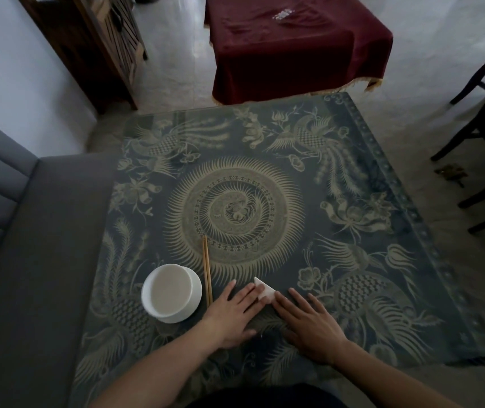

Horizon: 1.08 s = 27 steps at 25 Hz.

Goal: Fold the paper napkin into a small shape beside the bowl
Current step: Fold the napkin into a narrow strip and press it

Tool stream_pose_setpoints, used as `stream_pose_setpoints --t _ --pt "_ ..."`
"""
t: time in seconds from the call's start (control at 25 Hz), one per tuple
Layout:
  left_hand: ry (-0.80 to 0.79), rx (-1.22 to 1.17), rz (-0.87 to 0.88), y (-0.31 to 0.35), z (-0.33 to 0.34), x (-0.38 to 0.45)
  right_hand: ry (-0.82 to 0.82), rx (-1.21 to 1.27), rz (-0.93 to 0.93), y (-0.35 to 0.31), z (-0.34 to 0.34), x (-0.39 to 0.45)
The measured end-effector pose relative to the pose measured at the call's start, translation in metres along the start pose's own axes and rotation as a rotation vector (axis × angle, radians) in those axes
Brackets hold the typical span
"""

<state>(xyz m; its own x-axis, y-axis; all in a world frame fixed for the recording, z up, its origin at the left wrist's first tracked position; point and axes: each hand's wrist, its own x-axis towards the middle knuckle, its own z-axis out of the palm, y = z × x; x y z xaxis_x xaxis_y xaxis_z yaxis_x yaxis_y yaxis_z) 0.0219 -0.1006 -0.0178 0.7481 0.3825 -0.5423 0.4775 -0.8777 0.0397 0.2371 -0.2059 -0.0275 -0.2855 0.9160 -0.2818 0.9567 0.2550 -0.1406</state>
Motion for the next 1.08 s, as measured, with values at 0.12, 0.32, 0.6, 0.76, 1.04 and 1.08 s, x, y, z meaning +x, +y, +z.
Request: stream_pose_setpoints --t 0.12,0.32,0.6,0.76,1.04,1.08 --pt "0.006 0.018 0.008 -0.006 0.003 -0.003 0.005 -0.011 -0.011 0.002 0.001 0.001" --pt "0.02 0.055 0.024 -0.017 0.0 -0.005 -0.06 -0.016 0.027 0.001 0.003 -0.001" --pt "0.057 0.074 0.021 -0.023 0.0 0.0 -0.097 -0.007 0.049 0.003 0.008 -0.003" --pt "0.05 0.08 0.03 -0.025 -0.001 0.002 -0.078 -0.049 0.026 0.006 0.009 -0.004" --pt "-0.029 0.122 0.03 -0.026 -0.008 0.003 -0.059 -0.057 0.042 0.005 0.005 -0.004" --pt "-0.036 0.133 0.029 -0.026 -0.009 0.003 -0.056 -0.053 0.04 0.005 0.005 -0.004"
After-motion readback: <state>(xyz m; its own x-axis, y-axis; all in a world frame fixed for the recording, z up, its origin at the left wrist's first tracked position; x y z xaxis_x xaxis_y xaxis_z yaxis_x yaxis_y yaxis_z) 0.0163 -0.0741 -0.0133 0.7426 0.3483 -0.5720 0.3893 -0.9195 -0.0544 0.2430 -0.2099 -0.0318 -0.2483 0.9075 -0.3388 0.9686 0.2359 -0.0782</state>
